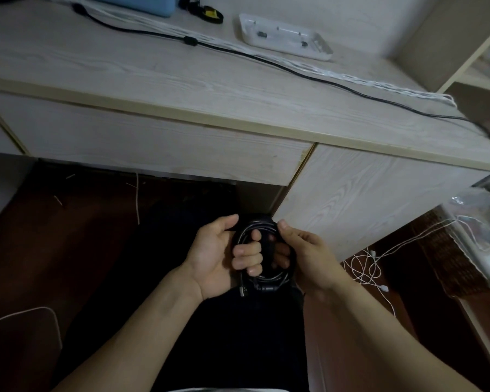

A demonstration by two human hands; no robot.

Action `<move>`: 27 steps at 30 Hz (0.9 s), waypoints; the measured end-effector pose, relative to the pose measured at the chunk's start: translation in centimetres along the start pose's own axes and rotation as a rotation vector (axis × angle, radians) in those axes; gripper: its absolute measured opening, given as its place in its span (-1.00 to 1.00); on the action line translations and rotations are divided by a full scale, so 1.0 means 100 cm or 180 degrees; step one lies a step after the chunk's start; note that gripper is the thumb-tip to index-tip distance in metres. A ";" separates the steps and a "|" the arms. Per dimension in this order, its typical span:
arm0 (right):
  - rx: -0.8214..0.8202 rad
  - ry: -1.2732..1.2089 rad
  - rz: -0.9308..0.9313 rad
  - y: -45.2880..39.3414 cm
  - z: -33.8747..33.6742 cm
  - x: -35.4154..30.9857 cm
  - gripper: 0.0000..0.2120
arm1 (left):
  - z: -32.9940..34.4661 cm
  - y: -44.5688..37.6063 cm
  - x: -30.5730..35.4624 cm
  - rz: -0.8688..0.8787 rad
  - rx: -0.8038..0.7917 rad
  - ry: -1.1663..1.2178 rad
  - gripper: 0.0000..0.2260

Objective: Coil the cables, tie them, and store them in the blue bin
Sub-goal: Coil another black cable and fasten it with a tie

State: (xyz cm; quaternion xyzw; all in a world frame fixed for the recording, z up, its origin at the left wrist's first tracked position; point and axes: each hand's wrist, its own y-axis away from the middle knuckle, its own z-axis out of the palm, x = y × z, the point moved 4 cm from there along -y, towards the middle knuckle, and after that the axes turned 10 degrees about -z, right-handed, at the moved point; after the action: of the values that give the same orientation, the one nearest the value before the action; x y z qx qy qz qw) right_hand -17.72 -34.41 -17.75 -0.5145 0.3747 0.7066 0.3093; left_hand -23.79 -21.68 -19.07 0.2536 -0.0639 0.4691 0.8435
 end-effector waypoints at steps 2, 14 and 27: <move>0.0128 -0.0105 0.0054 -0.001 -0.001 0.001 -0.67 | 0.002 0.000 0.000 0.0038 -0.0076 0.0077 -0.69; -0.0532 0.1490 -0.0704 -0.006 -0.036 -0.010 -0.83 | -0.017 0.012 0.019 0.0721 0.0472 0.0351 -0.67; -0.0749 0.3762 -0.1267 -0.008 -0.045 -0.015 -0.84 | -0.048 0.028 0.043 0.2044 0.0737 0.2283 -0.65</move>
State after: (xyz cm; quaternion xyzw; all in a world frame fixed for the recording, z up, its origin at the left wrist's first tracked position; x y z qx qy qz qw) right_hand -14.42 -37.91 -17.37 -0.9080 0.2992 0.2687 0.1172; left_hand -24.32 -14.87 -20.74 0.1357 0.2080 0.7671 0.5915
